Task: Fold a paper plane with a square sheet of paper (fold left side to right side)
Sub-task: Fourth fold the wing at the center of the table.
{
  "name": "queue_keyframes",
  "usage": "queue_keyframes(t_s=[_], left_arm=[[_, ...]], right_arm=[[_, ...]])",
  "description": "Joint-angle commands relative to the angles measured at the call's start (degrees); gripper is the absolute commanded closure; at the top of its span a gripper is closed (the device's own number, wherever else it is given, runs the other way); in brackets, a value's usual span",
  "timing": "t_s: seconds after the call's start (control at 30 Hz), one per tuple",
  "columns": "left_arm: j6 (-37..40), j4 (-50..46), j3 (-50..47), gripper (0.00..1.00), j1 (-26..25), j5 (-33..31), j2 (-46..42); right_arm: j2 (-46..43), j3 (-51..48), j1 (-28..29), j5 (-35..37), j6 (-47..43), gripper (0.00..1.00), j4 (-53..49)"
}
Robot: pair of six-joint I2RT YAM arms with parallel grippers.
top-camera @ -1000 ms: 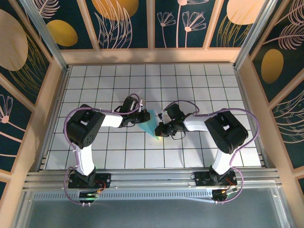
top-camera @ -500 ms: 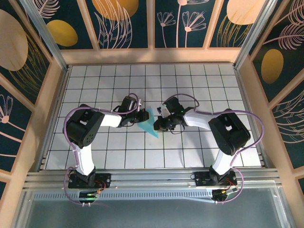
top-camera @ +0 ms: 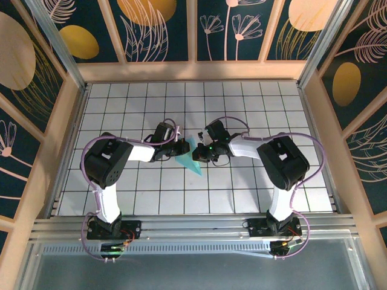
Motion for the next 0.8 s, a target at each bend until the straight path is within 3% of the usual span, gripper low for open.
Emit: queue_keyframes(t_s=[0.0, 0.77], left_arm=[[1.2, -2.4, -1.1, 1.0, 0.6, -1.1, 1.7], [1.8, -4.5, -0.6, 1.0, 0.6, -3.3, 2.0]], right_arm=[[1.4, 2.1, 0.7, 0.8, 1.4, 1.0, 2.3], [4.2, 1.6, 1.4, 4.1, -0.9, 1.0, -2.3]])
